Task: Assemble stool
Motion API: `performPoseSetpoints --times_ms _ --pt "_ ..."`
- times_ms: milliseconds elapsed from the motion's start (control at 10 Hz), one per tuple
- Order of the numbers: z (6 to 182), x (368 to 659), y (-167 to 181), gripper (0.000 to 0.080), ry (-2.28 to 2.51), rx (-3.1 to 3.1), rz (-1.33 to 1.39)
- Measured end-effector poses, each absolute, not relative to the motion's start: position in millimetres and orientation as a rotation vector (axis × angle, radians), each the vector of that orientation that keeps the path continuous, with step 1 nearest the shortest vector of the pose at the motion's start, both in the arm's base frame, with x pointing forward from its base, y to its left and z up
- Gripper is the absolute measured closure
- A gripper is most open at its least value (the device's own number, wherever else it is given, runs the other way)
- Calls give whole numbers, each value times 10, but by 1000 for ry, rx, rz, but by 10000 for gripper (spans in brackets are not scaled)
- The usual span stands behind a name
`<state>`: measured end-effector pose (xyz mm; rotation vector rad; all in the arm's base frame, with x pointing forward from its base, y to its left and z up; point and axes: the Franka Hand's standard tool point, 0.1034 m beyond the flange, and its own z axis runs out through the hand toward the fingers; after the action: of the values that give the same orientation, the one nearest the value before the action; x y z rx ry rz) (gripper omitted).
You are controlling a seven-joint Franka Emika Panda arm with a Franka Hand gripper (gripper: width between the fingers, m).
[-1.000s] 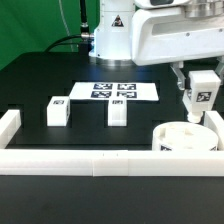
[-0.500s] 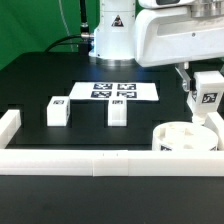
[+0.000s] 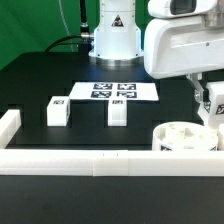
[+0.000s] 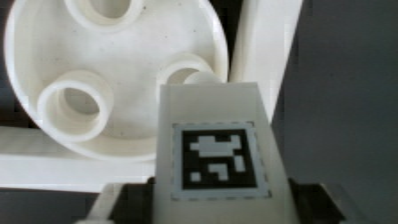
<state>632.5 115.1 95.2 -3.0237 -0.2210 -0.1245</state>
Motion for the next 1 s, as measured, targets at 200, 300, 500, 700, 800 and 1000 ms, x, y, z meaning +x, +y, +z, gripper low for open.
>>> performPoseSetpoints --times_ms 200,300,500,700,800,1000 --pt "925 6335 1104 462 -268 -3021 -110" --pt "914 6358 1098 462 -274 -3020 -112" --pt "840 6340 1099 462 -298 -3018 -102" --pt "796 6335 1096 462 -296 -3019 -119" --pt "790 6347 1092 462 -290 -3018 -155" --pt "785 6322 1071 462 -254 -3011 -242"
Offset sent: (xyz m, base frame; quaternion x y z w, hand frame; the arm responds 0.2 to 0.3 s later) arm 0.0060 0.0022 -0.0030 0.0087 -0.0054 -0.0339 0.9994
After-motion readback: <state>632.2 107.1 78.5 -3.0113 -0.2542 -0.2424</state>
